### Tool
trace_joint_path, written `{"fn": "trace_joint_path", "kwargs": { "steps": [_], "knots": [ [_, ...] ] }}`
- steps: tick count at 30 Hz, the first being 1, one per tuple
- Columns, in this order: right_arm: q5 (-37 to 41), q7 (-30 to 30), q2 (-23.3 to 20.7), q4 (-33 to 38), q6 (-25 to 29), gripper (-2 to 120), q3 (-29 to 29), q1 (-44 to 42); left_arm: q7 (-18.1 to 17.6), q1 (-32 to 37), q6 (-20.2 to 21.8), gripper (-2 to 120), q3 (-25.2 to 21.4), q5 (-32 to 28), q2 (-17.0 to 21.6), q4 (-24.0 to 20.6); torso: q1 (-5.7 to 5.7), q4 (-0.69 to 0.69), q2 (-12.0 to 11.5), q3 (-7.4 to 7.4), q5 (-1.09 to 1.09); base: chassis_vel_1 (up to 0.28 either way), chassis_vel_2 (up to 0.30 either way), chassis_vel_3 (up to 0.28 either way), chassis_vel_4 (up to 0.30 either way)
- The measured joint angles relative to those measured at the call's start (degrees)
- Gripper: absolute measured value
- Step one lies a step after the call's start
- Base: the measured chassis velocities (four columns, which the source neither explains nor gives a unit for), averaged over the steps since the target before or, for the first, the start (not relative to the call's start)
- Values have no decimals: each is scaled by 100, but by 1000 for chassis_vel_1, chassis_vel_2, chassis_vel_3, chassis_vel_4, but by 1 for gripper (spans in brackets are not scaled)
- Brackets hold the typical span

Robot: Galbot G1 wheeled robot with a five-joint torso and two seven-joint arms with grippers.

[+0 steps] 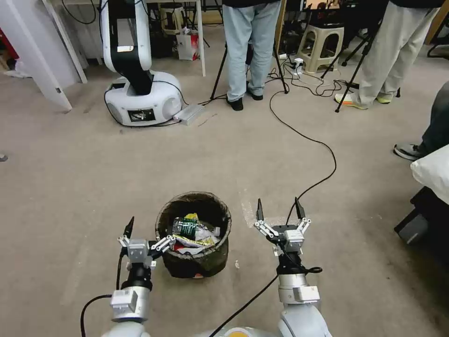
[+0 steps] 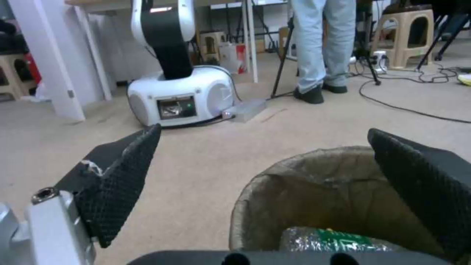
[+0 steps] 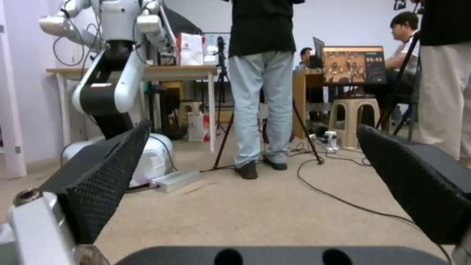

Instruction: Pick up the trash bin, then pick up the garbage from the floor and place it into the trash bin.

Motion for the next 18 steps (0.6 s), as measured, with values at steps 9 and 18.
{"fn": "trace_joint_path", "kwargs": {
  "steps": [9,18],
  "knots": [
    [-10,-54,-14,20,0,100,13,-32,-27,-29,-36,100,25,52,-12,64,0,0,0,0,0,0,0,0,0],
    [-10,-63,-16,19,6,100,13,-31,-39,-34,2,100,24,29,-12,63,0,0,0,0,0,0,0,0,0]
  ]
}}
